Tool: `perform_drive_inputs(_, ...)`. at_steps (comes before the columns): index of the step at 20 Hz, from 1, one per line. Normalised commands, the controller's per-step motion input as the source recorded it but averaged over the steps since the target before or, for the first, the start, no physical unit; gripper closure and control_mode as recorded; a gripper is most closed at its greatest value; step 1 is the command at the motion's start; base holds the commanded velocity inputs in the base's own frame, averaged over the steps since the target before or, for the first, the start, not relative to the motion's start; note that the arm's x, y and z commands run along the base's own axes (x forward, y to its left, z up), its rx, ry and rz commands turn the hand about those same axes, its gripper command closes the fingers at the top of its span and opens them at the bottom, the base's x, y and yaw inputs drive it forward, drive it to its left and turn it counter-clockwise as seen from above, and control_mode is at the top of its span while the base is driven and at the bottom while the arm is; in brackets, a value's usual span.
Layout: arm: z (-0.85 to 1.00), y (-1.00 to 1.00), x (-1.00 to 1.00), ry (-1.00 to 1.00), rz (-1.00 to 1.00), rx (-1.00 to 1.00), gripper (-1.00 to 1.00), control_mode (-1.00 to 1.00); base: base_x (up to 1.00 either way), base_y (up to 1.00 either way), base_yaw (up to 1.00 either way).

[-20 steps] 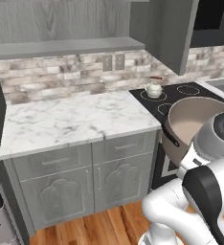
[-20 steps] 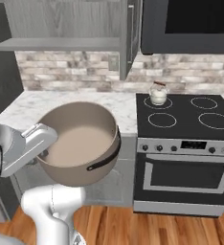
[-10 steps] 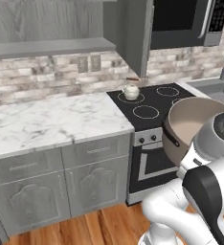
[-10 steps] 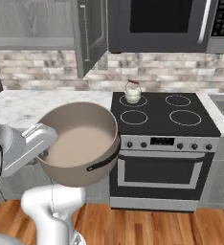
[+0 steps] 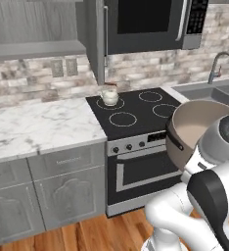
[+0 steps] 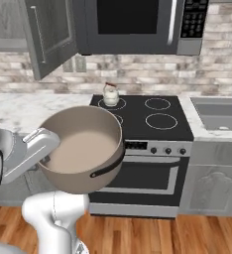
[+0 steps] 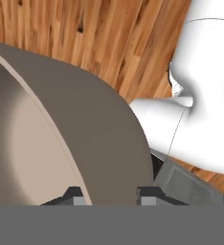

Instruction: Pick the kettle from the cabinet and place it on a stove burner. Then pick the pot from the counter and place it on another stove burner. Finally, turn both burners on.

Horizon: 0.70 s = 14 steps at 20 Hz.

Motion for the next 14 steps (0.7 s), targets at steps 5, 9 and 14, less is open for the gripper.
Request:
perform_drive_inputs(5, 0.00, 0.00, 0.00, 0.00, 0.00, 0.00, 1.00, 1.00, 0.02, -0.63, 0.04)
perform_drive_inputs(9, 0.00, 0.00, 0.00, 0.00, 0.00, 0.00, 1.00, 1.00, 0.15, -0.47, 0.09)
perform_drive_inputs(14, 0.00, 0.00, 0.00, 0.00, 0.00, 0.00, 1.00, 1.00, 0.20, -0.26, 0.14)
